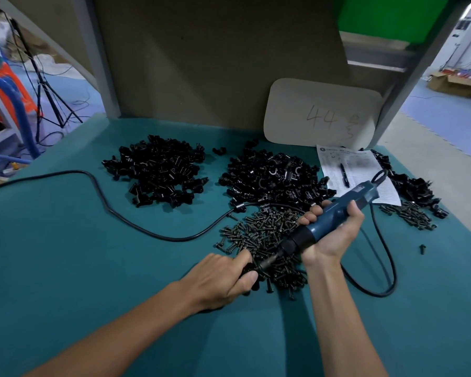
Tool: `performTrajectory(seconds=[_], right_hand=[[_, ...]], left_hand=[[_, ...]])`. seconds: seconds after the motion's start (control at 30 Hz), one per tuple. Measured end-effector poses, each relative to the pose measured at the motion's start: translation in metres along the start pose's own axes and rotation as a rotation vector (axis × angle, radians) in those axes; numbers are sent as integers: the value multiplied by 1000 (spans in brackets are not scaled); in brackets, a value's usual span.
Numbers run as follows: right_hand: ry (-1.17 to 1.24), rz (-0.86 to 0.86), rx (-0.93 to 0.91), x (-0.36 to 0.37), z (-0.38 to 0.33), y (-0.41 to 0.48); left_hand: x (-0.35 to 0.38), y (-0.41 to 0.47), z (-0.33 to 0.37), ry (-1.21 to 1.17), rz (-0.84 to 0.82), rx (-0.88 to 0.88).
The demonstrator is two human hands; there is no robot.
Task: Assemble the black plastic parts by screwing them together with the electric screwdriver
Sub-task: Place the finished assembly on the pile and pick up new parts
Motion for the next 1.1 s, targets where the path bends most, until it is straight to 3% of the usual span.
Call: performTrajectory(seconds=[0.27,0.47,0.53,0.77,1.1], right_hand=[[-31,82,-37,9,2,-2],[-179,470,-69,-2,2,-11],[-220,530,-53,-8,6,-12],[-424,545,-52,-13,7,-8],[-414,592,-80,-10,1,-14]], left_hand=[[0,-1,-4,-22,2,-94],[1,0,-7,133,13,-199],[1,0,-7,161,17,-210],[4,3,-4,244,-44,-195],[3,3,0,279,-64,-205]])
Point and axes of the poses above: each hand's wrist, its own y-axis towards the middle knuckle, its own x-axis out of the palm, z = x × y, the point moved 4 cm from there along y, towards the middle knuckle, and after that the axes turned 4 degrees about -y, right-handed, at the moved point
